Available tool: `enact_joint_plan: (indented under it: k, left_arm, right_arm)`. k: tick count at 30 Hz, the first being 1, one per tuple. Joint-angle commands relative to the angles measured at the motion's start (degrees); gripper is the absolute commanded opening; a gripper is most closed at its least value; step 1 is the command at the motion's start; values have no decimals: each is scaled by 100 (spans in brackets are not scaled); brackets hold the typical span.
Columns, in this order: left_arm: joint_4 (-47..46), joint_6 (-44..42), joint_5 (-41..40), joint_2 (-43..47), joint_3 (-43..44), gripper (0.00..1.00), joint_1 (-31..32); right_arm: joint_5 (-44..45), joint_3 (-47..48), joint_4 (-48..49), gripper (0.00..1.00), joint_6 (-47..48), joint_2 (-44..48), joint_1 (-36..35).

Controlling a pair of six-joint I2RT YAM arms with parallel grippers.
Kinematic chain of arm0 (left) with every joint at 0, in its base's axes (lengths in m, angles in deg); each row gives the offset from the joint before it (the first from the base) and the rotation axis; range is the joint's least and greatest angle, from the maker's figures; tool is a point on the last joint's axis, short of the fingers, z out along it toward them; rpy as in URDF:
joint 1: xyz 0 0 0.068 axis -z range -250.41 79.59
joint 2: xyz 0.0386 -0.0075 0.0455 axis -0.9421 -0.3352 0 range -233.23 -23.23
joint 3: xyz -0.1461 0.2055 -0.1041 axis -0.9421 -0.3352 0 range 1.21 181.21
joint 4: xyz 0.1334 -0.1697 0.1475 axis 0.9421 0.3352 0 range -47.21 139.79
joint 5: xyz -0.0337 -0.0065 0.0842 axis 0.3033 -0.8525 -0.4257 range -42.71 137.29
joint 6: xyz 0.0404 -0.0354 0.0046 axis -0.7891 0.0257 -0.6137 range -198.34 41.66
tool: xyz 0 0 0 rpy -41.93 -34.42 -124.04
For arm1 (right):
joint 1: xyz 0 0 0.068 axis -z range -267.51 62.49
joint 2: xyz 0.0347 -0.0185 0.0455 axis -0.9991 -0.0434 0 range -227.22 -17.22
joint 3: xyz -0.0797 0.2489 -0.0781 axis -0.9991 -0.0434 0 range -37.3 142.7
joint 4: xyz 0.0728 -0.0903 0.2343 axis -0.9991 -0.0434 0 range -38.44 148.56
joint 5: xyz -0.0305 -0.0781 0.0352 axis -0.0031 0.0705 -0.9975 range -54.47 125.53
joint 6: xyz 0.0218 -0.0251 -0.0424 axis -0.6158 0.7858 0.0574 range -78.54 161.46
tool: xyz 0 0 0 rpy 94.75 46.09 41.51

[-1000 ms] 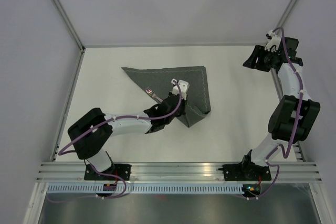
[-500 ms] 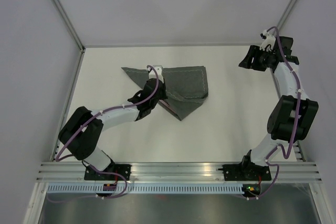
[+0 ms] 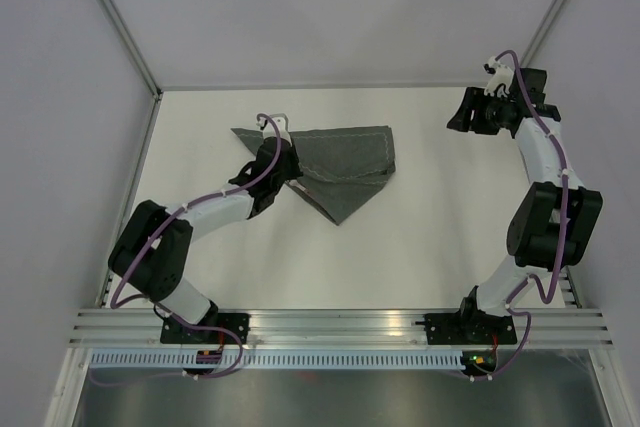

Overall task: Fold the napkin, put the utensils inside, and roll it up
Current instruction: Fold the napkin at the center of the board.

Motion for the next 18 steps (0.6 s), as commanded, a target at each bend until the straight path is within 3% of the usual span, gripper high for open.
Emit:
enact_joint_plan:
  k: [1, 18]
  left_arm:
    - [-10, 271, 222, -68, 260, 2, -148]
    - [157, 394, 407, -411, 428, 2, -570]
  right_arm:
    - [102, 119, -53, 64, 63, 19, -65]
    - [216, 5, -80, 64, 160, 89, -205]
